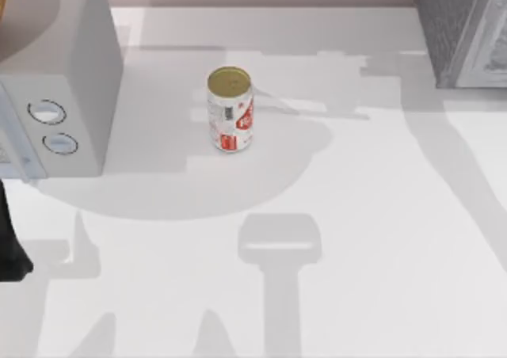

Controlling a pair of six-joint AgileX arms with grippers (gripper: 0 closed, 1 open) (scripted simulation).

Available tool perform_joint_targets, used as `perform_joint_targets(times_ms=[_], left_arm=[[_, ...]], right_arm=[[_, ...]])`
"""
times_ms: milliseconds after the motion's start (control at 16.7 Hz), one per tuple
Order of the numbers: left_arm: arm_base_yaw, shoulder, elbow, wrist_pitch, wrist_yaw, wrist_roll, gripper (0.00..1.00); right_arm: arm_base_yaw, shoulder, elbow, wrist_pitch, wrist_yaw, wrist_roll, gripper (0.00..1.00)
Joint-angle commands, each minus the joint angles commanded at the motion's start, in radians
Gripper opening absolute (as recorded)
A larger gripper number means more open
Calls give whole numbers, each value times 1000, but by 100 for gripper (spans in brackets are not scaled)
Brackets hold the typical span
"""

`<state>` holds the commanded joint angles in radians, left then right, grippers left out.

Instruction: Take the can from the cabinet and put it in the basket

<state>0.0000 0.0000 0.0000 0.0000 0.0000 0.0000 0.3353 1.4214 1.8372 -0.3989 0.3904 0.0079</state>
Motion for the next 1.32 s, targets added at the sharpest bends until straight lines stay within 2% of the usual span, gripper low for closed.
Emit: perform_joint_targets(times_ms=[240,480,1320], left_arm=[[0,0,0,0,0,0,100],[0,0,0,0,0,0,100],[0,0,0,0,0,0,100]], right_arm=[[1,-48,-42,8,-1,-2,100],[-36,-194,-231,54,-38,-2,100],[-265,-1148,-1520,317,-314,-7,100]])
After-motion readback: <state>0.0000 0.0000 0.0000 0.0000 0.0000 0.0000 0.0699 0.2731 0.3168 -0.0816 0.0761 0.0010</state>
